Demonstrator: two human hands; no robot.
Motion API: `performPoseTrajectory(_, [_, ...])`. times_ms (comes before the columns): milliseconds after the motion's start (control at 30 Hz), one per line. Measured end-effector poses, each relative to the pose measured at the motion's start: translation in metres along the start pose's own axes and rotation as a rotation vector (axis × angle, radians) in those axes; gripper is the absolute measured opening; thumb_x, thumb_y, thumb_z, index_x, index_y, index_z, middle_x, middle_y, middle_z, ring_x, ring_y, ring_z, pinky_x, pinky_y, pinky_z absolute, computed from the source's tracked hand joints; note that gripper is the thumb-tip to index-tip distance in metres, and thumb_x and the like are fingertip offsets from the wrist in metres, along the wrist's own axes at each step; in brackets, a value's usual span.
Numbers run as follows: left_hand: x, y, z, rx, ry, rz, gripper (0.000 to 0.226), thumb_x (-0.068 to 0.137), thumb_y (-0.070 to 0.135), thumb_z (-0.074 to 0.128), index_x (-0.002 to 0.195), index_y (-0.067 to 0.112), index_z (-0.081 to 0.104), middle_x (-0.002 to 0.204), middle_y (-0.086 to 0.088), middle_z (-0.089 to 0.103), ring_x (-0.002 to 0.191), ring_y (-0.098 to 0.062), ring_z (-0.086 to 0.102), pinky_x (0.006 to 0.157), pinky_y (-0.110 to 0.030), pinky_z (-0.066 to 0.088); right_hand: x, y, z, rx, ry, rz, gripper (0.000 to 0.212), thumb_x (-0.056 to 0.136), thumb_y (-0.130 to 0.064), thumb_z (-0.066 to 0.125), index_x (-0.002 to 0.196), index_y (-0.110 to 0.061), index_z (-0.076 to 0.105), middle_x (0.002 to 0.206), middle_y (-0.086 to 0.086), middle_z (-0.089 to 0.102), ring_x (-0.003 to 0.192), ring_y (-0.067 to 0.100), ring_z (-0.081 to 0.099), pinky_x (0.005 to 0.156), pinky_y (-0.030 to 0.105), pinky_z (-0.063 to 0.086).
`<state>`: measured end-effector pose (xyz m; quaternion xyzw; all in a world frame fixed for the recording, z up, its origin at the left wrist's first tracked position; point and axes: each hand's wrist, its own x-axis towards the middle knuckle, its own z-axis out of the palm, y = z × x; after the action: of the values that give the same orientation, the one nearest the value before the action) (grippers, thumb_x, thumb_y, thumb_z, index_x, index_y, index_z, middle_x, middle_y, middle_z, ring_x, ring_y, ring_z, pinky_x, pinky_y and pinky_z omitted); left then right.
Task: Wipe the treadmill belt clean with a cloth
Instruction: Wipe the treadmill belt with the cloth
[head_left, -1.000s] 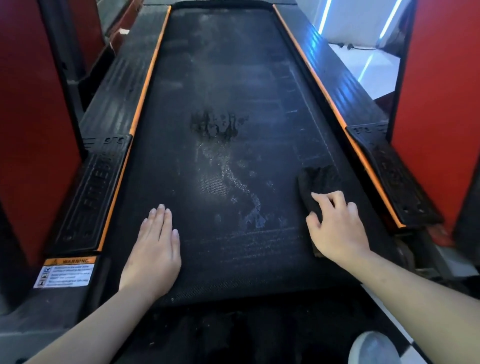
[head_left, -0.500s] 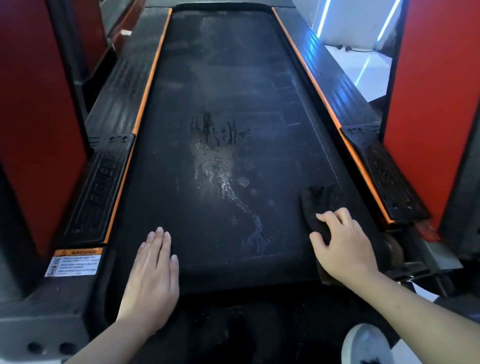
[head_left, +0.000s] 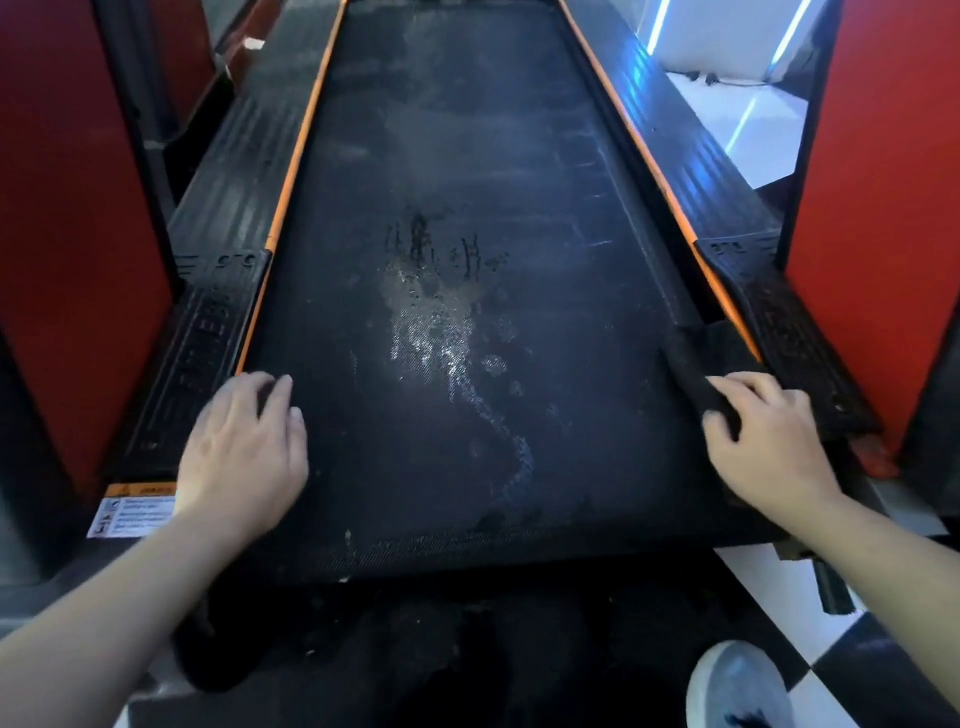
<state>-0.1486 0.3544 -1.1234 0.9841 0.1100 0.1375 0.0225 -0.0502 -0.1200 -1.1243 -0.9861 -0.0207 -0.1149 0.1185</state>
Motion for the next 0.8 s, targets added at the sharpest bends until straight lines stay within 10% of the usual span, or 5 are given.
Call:
performPoseTrajectory(133, [-0.009, -0.036, 0.003, 0.088, -0.079, 0.181, 0.057, 0.094, 0.029, 0.034, 0.136, -0.005, 0.052, 0.152, -0.025, 0.036, 0.145, -0.039, 0.026, 0.119, -0.047, 0.024, -0.003, 0.002, 0.008, -0.060, -0.016, -0.043, 0.049, 0.092, -0.034, 0.043, 0.130, -0.009, 0.061, 0.133, 0.011, 0.053, 0.103, 0.046, 0.052, 0.099, 0.051, 0.035])
performPoseTrajectory(467, [-0.008, -0.037, 0.008, 0.115, -0.115, -0.018, 0.065, 0.092, 0.031, 0.028, 0.146, -0.003, 0.039, 0.156, -0.033, 0.020, 0.145, -0.045, 0.019, 0.120, -0.049, 0.012, -0.017, -0.044, 0.008, 0.084, -0.031, 0.044, 0.042, 0.089, -0.021, 0.063, 0.127, -0.002, 0.064, 0.125, 0.013, 0.052, 0.098, 0.045, 0.053, 0.094, 0.051, 0.045])
performPoseTrajectory(800, [-0.004, -0.041, 0.006, -0.003, -0.106, -0.153, 0.060, 0.097, 0.023, 0.027, 0.148, -0.008, 0.029, 0.157, -0.025, 0.025, 0.147, -0.038, 0.020, 0.122, -0.046, 0.012, -0.061, -0.182, 0.027, 0.151, -0.141, -0.190, 0.053, 0.088, -0.037, 0.040, 0.123, -0.004, 0.063, 0.119, 0.013, 0.053, 0.086, 0.034, 0.050, 0.082, 0.046, 0.051])
